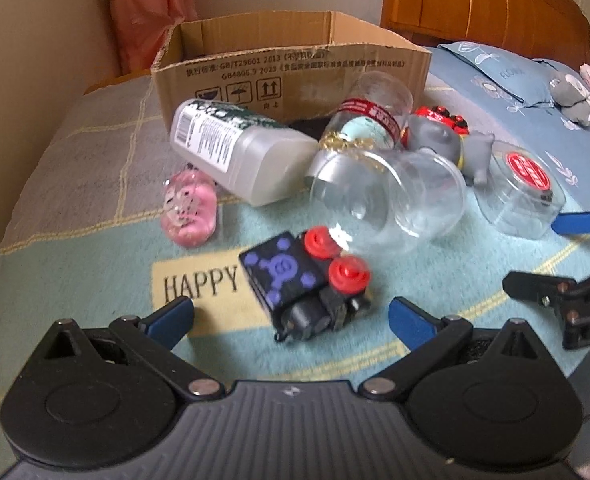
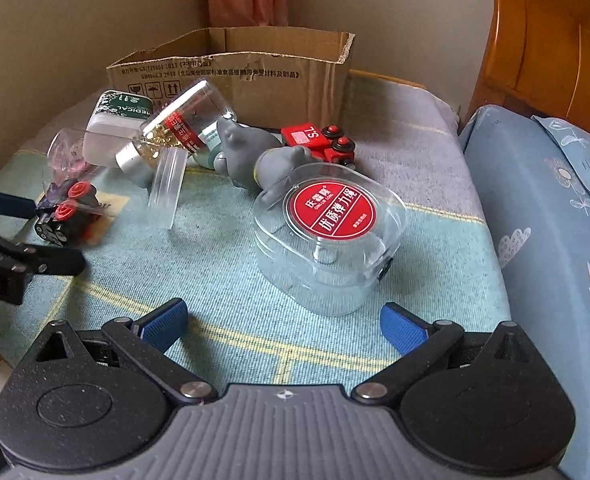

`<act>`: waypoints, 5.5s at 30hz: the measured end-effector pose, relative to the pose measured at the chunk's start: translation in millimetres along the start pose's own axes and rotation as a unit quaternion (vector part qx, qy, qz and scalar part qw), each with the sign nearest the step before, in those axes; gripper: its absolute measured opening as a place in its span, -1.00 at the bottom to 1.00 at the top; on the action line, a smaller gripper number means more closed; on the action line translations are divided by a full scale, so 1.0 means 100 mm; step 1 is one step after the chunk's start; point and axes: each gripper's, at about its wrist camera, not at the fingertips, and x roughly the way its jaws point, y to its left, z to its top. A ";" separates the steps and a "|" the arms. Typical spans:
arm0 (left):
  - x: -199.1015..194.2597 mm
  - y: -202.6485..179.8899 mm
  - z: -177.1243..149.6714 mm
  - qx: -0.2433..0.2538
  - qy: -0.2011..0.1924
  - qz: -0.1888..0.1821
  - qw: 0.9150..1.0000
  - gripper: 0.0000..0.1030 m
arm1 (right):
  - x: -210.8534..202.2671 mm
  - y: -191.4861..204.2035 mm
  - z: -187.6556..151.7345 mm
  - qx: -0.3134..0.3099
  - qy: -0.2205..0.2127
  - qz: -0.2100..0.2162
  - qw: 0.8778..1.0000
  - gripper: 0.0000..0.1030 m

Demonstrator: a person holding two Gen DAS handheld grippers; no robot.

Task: Organize rigid objects
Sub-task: 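Lower the left gripper onto the black toy block and close it, then grasp the clear red-labelled container with the right gripper while the left gripper holds the block, then carry both items over the cardboard box and open both grippers to drop them, then move both tools back toward the remaining items on the bed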

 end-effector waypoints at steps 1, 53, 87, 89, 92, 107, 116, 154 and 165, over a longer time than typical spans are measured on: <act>0.01 0.01 0.01 0.000 0.001 0.000 1.000 0.99 | 0.01 0.00 0.00 0.000 -0.003 0.000 1.000 1.00; -0.13 0.41 -0.04 0.004 -0.033 0.000 0.999 -0.03 | 0.38 -0.42 0.38 -0.123 -0.005 0.109 0.986 1.00; -0.57 0.36 0.23 0.055 -0.009 -0.021 0.998 -0.04 | -0.11 -0.15 0.63 -0.179 0.036 0.106 0.977 0.58; -0.63 0.34 0.32 0.058 -0.014 -0.029 0.998 -0.04 | -0.18 -0.13 0.70 -0.180 0.026 0.107 0.978 0.58; -0.68 0.34 0.48 0.063 -0.023 -0.036 0.997 -0.04 | -0.28 -0.12 0.84 -0.180 0.004 0.110 0.977 0.58; -0.50 0.41 1.73 0.079 -0.083 -0.039 0.993 -0.04 | -0.30 0.01 1.87 -0.179 -0.089 0.118 0.973 0.58; 0.10 0.57 2.37 0.068 -0.063 -0.028 0.995 -0.04 | 0.02 -0.02 2.37 -0.160 -0.086 0.120 0.976 0.58; -0.20 0.88 1.72 0.048 -0.090 -0.004 0.995 0.92 | 0.87 -0.04 2.87 -0.097 -0.056 0.051 0.992 1.00; -0.40 0.75 1.24 0.058 -0.099 -0.008 0.993 0.99 | 0.20 -0.02 2.14 -0.084 -0.071 0.065 0.992 1.00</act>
